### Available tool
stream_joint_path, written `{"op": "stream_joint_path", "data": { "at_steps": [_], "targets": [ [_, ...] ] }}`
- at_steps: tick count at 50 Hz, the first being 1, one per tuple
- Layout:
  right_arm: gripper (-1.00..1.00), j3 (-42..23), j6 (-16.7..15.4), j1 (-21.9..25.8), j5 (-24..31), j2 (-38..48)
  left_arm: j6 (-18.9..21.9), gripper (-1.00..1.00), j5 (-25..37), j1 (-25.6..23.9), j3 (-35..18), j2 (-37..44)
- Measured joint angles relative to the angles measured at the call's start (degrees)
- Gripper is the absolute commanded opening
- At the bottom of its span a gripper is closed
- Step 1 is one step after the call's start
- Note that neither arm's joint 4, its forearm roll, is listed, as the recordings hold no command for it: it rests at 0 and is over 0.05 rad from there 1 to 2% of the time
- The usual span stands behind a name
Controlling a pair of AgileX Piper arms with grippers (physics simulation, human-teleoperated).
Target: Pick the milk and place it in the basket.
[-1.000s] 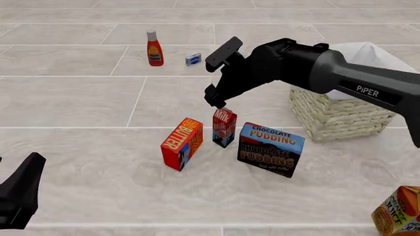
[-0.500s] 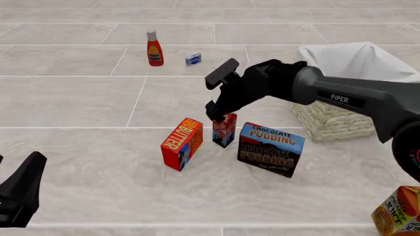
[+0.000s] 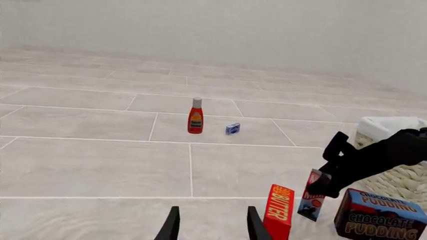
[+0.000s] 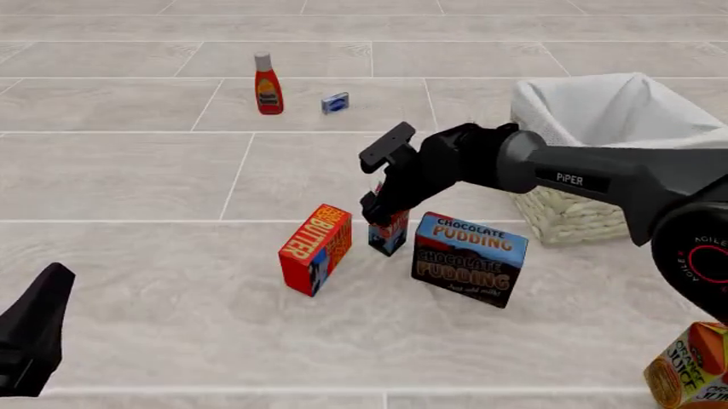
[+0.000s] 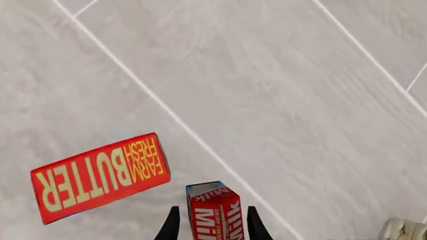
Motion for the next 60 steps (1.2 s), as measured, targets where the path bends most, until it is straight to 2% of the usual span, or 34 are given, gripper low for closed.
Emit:
{"op": "stream_joint_path", "data": {
  "at_steps": [3,4,29,60],
  "targets": [
    [1.0,0.26,-0.07,-0.21,-0.2,0.36,0.0,1.0,0.24,0.08,-0.1,-0.16],
    [-1.0,0.35,-0.08,-0.28,-0.27,0.48,0.0,1.0,0.31,0.1,-0.14,-0.21],
    [-1.0,1.51,-1.29,-0.7,-1.28,-0.18,-0.03,1.0,1.73,0.26,-1.15,-0.9],
    [-1.0,1.07,-4.04,-1.75,4.32,-7.54,-0.51,1.0,2.72,0.43,-2.56,-1.18]
  ]
}}
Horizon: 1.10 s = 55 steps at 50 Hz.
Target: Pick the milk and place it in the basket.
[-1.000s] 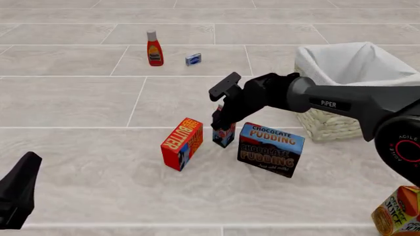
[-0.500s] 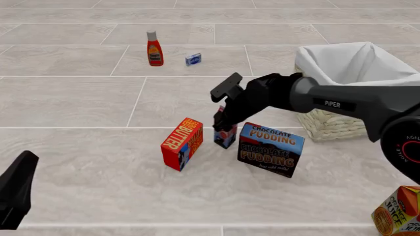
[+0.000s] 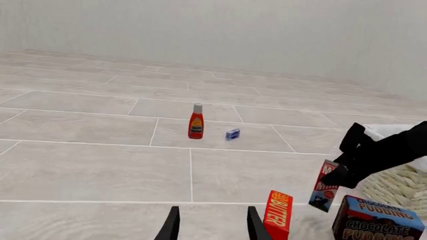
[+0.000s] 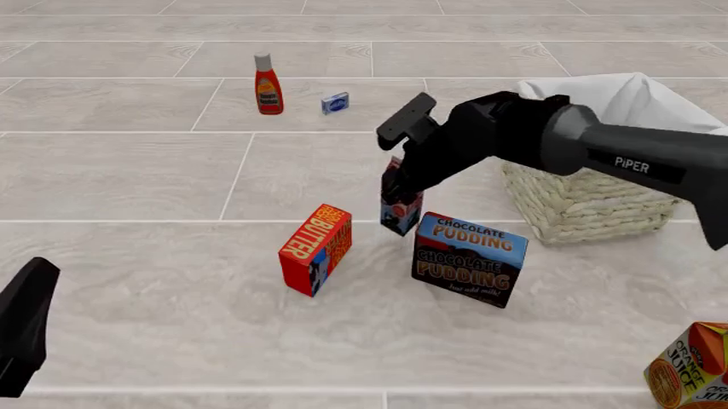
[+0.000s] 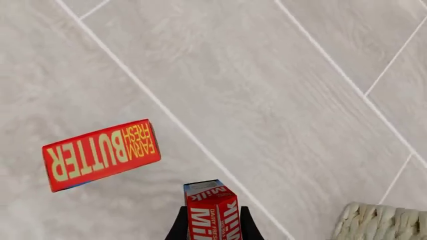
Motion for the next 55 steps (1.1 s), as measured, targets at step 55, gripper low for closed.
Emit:
{"op": "stream_joint_path", "data": {
  "at_steps": [55],
  "targets": [
    [-1.0,-22.62,-3.62,-8.98,14.58,-9.45,-0.54,1.0,0.74,0.15,-1.25,-0.04]
  ]
}}
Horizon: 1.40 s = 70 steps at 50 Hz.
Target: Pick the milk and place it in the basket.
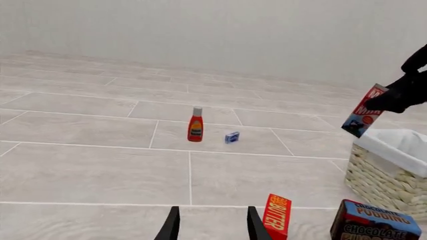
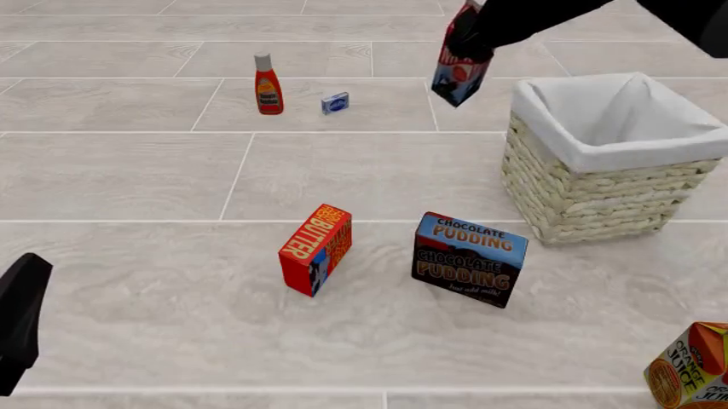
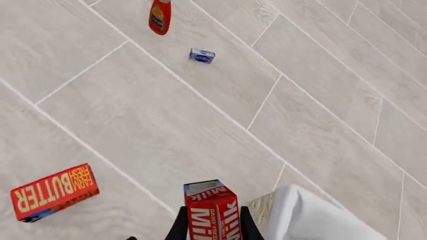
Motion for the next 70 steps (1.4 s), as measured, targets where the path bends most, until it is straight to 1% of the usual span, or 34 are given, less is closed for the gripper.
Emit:
{"op": "stream_joint_path", "data": {
  "at_steps": [18,30,40,70],
  "targets": [
    [-1.0,-8.4,-2.06,-7.97,2.17,3.75,-0.02,1.0,-0.12,0.22,0.14,0.0],
    [-1.0,-10.93,-3.23,-13.15,2.38,5.89,-0.1,1.0,-0.28,-0.25,0.19,0.0],
    [-1.0,-9.9,-3.87,-16.53,1.24,6.63,-0.28,1.0,-0.49,-0.56,0.49,0.0],
    [-1.0,-4.21,-5.48,-23.06,-1.46,5.71,-0.61,1.0,-0.69,-0.42,1.08,0.0]
  ]
}}
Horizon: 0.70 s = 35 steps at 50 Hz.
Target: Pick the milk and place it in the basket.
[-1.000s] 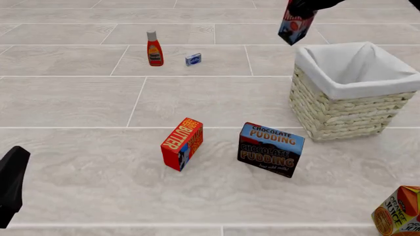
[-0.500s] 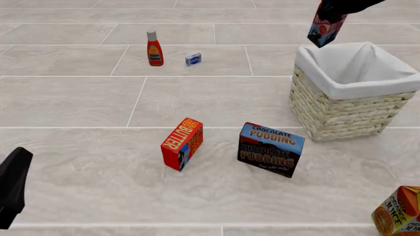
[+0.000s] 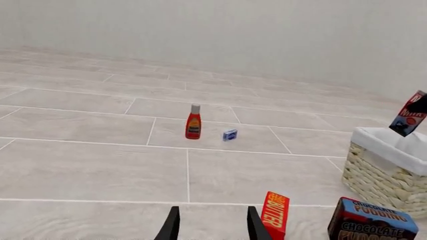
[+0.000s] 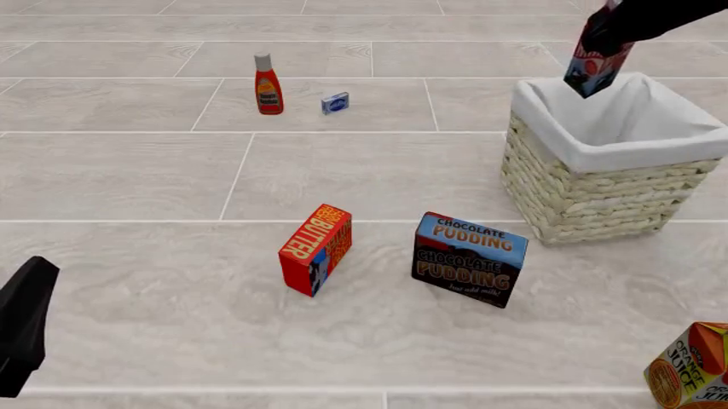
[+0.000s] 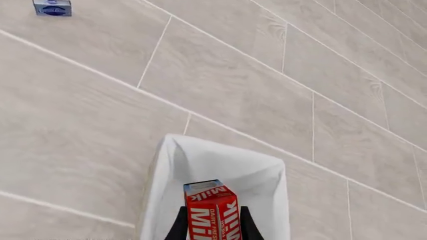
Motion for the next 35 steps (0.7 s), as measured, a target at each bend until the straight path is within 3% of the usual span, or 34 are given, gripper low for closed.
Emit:
{"op": "stream_joint_path", "data": {
  "at_steps": [35],
  "targets": [
    [-1.0,6.4,-0.2,-4.95,-5.17,3.25,-0.37,1.0,-0.23,-0.31,0.12,0.0]
  ]
}}
